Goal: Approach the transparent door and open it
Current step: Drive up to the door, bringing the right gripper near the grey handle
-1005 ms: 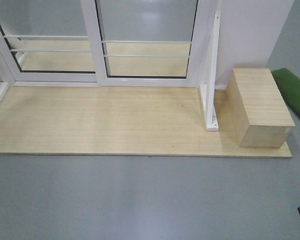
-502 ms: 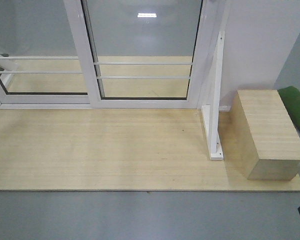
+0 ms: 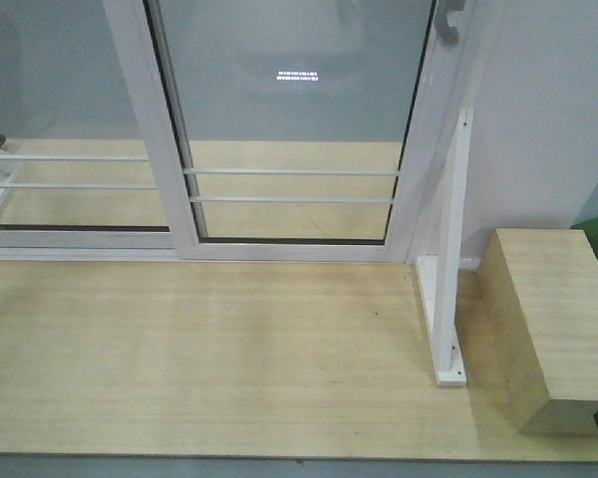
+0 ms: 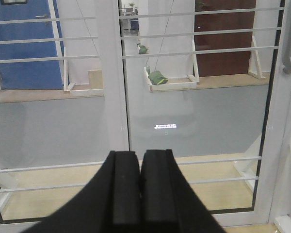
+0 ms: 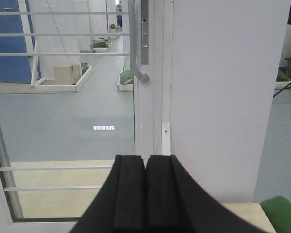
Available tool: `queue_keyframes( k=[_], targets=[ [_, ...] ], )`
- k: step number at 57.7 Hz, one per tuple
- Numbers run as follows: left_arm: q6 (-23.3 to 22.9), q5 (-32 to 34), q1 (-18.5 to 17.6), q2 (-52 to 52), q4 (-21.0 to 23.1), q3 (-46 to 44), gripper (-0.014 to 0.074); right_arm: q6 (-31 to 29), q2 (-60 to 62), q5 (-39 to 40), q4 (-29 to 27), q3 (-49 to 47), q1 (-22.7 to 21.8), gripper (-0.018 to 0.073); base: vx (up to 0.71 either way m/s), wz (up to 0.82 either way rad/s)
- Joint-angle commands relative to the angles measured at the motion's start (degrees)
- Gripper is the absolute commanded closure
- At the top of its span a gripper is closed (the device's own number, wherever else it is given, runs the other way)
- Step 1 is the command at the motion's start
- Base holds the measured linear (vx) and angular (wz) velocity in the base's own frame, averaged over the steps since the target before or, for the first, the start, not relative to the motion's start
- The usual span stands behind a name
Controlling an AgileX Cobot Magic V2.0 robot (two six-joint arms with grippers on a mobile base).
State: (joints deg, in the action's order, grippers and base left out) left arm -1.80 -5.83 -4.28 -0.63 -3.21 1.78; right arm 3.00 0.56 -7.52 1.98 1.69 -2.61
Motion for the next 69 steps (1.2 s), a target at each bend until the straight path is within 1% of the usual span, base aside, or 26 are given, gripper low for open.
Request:
queue_keyframes(
  k=[1,30,69],
  targets=[
    [0.0,4.8,-0.3,-0.8,0.5,0.9,0.0603,-0.5,0.9,4.8,0.3,0.2,-0.2,0.0565,0.36,0.03],
    [0.0,4.8,-0.3,-0.8,0.5,0.9,0.0603,-0.5,0.9,4.8,0.3,0.2,-0.2,0.0565,0.3,-0.01],
    [0.0,4.8,-0.3,-0.8,0.5,0.9,0.0603,-0.5,0.9,4.8,0.3,0.2,-0.2,0.0565,0.16,-0.02]
  ],
)
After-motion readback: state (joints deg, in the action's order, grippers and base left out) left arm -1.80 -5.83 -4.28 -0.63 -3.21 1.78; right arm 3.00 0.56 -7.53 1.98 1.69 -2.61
